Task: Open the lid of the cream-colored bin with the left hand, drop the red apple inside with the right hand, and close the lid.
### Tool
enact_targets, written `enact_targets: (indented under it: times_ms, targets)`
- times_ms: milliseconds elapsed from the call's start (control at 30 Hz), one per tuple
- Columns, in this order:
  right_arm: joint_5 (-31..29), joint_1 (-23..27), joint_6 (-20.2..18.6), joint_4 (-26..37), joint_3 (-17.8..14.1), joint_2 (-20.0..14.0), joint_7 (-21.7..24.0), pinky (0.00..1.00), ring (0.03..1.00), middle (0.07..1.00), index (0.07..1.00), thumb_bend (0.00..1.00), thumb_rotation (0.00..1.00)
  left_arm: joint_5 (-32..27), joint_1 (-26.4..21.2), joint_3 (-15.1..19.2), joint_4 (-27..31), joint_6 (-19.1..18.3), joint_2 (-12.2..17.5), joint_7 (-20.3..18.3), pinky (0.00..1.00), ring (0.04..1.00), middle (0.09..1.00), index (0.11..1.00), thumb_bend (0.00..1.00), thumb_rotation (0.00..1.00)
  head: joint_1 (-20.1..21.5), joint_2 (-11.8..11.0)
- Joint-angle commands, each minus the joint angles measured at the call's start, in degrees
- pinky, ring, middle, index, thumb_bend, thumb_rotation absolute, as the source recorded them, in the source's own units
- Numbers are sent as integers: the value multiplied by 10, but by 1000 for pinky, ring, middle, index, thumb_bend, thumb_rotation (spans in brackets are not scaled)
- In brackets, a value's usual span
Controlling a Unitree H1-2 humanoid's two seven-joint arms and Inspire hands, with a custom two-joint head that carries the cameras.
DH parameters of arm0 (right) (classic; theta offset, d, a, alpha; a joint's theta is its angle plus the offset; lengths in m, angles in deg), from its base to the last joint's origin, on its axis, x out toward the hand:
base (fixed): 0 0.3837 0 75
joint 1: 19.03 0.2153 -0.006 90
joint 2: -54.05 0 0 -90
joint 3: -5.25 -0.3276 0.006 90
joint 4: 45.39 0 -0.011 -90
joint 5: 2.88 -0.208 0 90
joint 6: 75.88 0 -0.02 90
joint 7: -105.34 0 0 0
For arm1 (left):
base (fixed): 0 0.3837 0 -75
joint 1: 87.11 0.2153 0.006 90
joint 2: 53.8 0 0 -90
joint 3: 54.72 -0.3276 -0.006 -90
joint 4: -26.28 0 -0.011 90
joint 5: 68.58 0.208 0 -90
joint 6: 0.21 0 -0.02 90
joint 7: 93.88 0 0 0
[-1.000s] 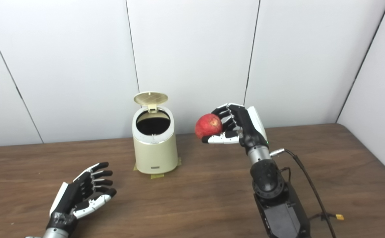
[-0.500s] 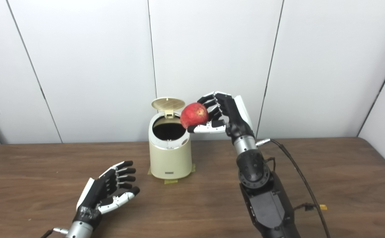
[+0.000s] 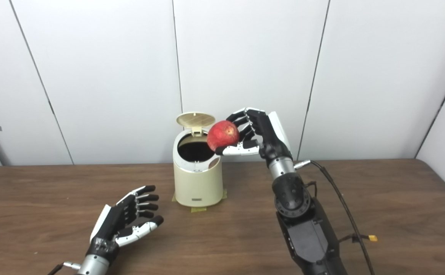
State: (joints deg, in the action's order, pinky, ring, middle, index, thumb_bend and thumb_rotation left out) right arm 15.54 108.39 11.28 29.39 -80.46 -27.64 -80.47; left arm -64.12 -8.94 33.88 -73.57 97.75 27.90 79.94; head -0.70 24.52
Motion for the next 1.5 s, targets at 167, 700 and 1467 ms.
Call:
enact_targets:
  times_ms: [167,700,1467]
  targets:
    - [12,39,14,5,9,0,-7,289,346,435,524,522,0,-1,6,-2,-13,18,-5,8,658,704,765,825,684,182,0,0]
    - [32,41,17,-30,21,26,-30,270,333,426,531,521,0,1,6,-4,-3,12,-8,8,666,702,763,819,688,169,-2,5]
    - [23,94,29,-129,19,48,-66,267,324,424,529,521,0,1,11,-9,8,12,-13,6,658,694,754,823,679,159,-7,10]
